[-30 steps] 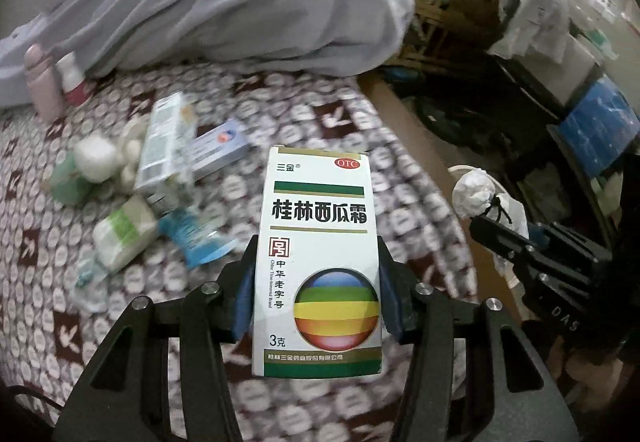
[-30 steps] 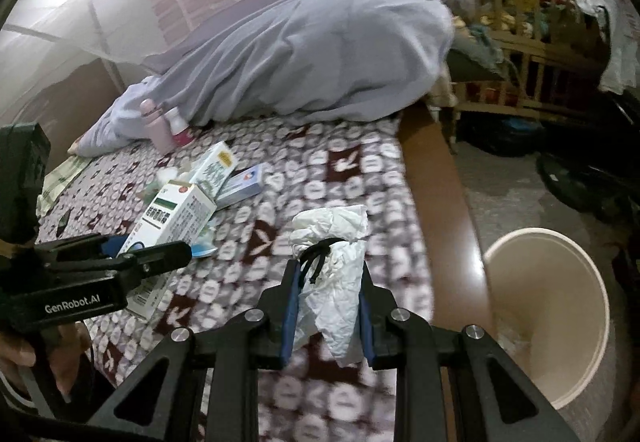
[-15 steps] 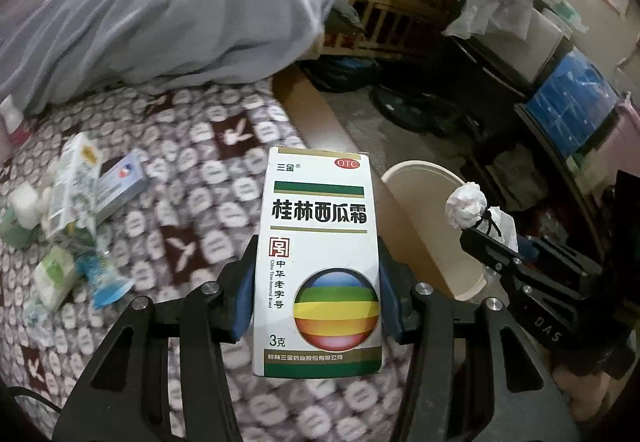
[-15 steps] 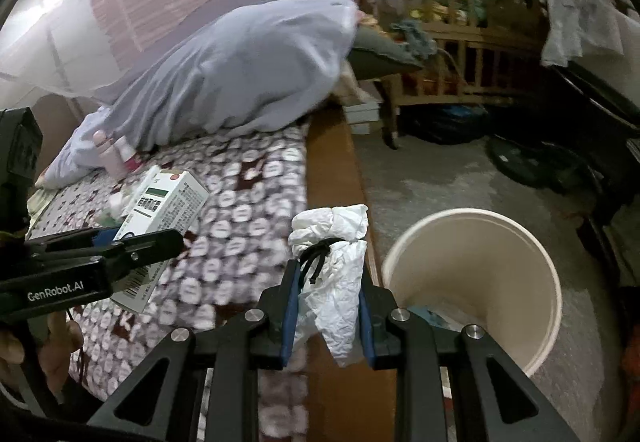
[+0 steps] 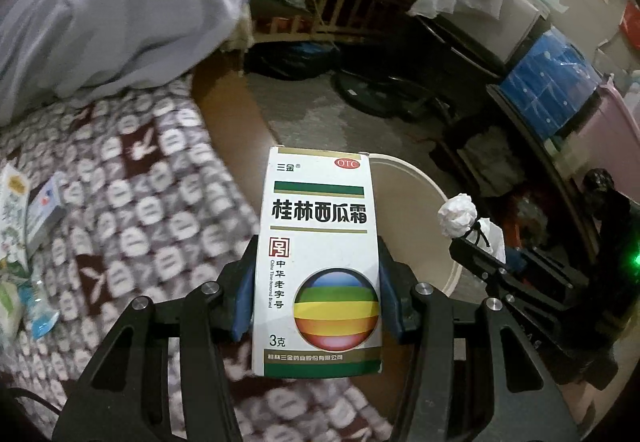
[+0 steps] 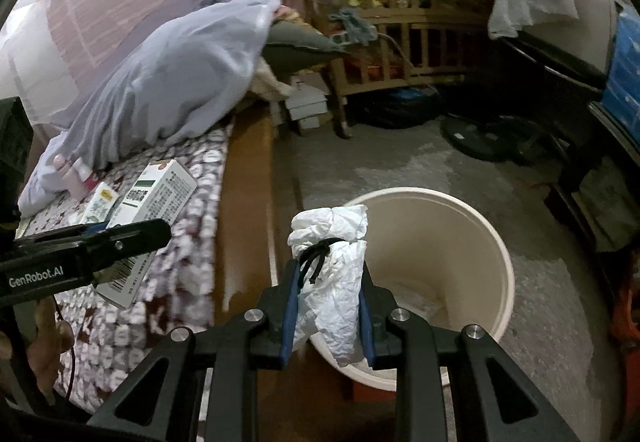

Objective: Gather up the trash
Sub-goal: 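Carry the medicine box and white tissue over the white bucket and open both tools, then move both tools back over the trash pile on the bed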

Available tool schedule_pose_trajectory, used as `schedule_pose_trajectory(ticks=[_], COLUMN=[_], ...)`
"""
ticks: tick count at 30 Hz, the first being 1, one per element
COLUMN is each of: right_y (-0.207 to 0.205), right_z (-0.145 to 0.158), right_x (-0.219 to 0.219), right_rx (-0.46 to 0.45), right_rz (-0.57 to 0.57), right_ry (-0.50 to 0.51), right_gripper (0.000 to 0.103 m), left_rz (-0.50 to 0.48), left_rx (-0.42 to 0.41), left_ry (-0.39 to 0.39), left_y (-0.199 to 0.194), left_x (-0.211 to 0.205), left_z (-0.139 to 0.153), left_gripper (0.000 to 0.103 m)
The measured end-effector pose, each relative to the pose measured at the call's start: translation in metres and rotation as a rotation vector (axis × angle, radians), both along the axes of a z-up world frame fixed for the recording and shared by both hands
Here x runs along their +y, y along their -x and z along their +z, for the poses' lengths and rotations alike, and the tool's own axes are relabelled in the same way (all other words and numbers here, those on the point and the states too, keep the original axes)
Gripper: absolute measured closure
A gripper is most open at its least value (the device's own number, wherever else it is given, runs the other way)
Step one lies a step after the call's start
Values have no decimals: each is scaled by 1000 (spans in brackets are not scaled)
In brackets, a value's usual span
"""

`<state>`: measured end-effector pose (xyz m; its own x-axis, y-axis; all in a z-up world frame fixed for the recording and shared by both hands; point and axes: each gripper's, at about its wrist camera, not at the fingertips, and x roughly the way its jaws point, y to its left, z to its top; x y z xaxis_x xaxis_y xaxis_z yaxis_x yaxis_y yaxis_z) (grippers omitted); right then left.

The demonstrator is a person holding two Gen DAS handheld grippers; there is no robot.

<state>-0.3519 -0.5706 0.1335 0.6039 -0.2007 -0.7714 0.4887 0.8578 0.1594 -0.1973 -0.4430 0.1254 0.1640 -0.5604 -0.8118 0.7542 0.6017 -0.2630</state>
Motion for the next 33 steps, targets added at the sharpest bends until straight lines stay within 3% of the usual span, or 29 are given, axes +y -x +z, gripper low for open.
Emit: schedule_pose_trajectory(ticks=[13,15,17,18,26,33], right_y=[27,29,32,34,25,13], right_z=[-13,-15,-16,-16,-24,-23], right_x=[-45,-49,-53,-55,-48,-30], right_rx=[21,22,11,1,25,33], right_rz=[-140,-168,-193,-204,-181,-130], right_ry=[2,0,-5,-10,-42,-37], right_gripper=[78,64,46,46,46,46], left_rz=[-70,-72,-68,-63,-33,45], left_rx=[100,119,121,119,111,9], left_ry=[40,61,61,61,38,-22], left_y=[11,11,10,10,0,-9], left_x=[-54,-57,-59,-59,-37,-7], left_z=[-12,-12,-13,-12,-15,-13], left_gripper=[53,52,41,36,36,36])
